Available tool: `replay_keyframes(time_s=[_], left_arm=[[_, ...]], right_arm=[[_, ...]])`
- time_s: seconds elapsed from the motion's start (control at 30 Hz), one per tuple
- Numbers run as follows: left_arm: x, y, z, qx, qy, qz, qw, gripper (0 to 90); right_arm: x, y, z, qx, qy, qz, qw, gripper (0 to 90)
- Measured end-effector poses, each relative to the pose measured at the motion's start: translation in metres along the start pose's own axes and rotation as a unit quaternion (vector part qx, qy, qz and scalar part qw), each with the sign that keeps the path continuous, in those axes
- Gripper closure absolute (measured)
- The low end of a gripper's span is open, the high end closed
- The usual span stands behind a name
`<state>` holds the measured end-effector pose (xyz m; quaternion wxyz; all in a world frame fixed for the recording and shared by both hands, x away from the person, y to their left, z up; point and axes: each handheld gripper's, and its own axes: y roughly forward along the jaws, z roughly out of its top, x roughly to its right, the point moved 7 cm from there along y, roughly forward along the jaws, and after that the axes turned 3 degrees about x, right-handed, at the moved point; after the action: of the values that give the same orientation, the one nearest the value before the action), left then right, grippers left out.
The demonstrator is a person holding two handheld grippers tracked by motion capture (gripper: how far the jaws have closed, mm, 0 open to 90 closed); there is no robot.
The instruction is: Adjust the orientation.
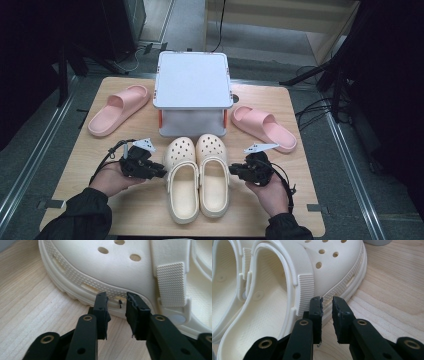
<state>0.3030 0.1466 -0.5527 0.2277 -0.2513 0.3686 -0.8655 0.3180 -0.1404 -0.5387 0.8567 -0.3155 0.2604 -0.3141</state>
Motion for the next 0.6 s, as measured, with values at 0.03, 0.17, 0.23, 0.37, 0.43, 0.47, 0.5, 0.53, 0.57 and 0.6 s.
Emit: replay_keyframes(time_s=[0.03,0.17,0.23,0.37,0.43,0.47,0.5,0.53,0.57,0.6], left_arm=[[0.0,0.0,0.0,0.0,0.001,0.0,1.0,71.2],[-0.005,-0.003,0.0,-0.004,-0.004,0.004,1.0,67.7],[-0.008,-0.006,0.002,0.008,-0.008,0.009,0.9999,67.6],[-0.014,-0.017,0.007,0.037,-0.017,0.021,0.999,67.6],[-0.017,-0.022,0.009,0.047,-0.02,0.027,0.9983,67.4],[-0.017,-0.024,0.01,0.053,-0.024,0.028,0.9979,67.2],[-0.019,-0.025,0.011,0.055,-0.022,0.034,0.9977,67.4],[-0.02,-0.026,0.012,0.055,-0.021,0.038,0.9975,67.6],[-0.02,-0.027,0.013,0.054,-0.022,0.039,0.9975,67.8],[-0.02,-0.027,0.014,0.057,-0.025,0.037,0.9974,67.7]], right_arm=[[0.0,0.0,0.0,0.0,-0.001,0.0,1.0,78.5],[0.002,-0.001,0.0,0.001,-0.003,-0.007,1.0,75.6],[0.002,-0.006,0.003,0.017,-0.005,-0.009,0.9998,75.0],[-0.004,-0.018,0.009,0.049,-0.002,-0.009,0.9988,73.9],[-0.01,-0.024,0.012,0.069,-0.005,-0.005,0.9976,72.6],[-0.015,-0.028,0.014,0.077,-0.005,-0.001,0.997,71.5],[-0.019,-0.03,0.015,0.085,-0.008,0.002,0.9964,70.3],[-0.025,-0.033,0.016,0.091,-0.012,0.005,0.9957,69.5],[-0.029,-0.034,0.016,0.095,-0.014,0.007,0.9953,68.2],[-0.034,-0.036,0.016,0.099,-0.02,0.006,0.9948,67.7]])
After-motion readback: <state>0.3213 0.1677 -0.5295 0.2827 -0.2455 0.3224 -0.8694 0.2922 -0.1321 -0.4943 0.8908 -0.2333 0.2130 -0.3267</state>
